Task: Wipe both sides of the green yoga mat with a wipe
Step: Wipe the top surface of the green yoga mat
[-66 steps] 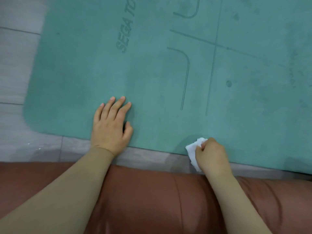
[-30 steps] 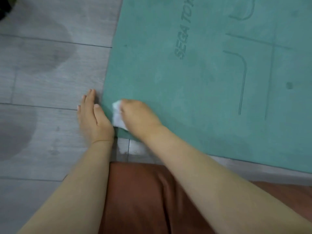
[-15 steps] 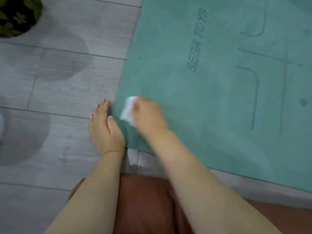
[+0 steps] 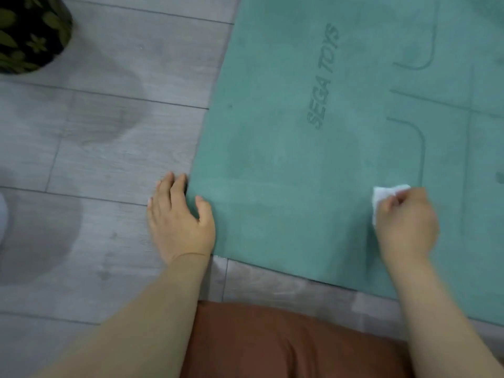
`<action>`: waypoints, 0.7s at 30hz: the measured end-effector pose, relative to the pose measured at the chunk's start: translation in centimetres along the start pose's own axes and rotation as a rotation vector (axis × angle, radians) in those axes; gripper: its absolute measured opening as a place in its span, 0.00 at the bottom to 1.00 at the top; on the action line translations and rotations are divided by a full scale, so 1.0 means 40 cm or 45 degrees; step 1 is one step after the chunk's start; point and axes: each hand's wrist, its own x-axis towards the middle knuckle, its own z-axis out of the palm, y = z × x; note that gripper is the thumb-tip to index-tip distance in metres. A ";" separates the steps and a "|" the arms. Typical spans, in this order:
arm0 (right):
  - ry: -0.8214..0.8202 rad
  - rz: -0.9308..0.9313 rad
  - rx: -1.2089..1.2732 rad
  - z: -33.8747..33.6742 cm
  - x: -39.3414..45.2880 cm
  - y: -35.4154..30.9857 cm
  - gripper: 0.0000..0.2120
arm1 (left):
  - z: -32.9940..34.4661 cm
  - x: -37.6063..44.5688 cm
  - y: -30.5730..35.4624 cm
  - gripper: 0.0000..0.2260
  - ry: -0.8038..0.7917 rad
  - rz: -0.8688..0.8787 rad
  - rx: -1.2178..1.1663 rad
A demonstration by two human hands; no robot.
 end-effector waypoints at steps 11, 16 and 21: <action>-0.164 -0.998 0.019 0.097 0.023 -0.292 0.12 | 0.003 -0.003 0.008 0.28 -0.030 -0.075 0.109; 0.189 0.186 -0.107 -0.047 0.205 0.174 0.22 | 0.000 -0.003 0.015 0.28 -0.046 -0.076 0.142; 0.152 -0.283 0.352 0.110 0.121 -0.240 0.17 | 0.000 -0.001 0.023 0.27 -0.036 -0.081 0.142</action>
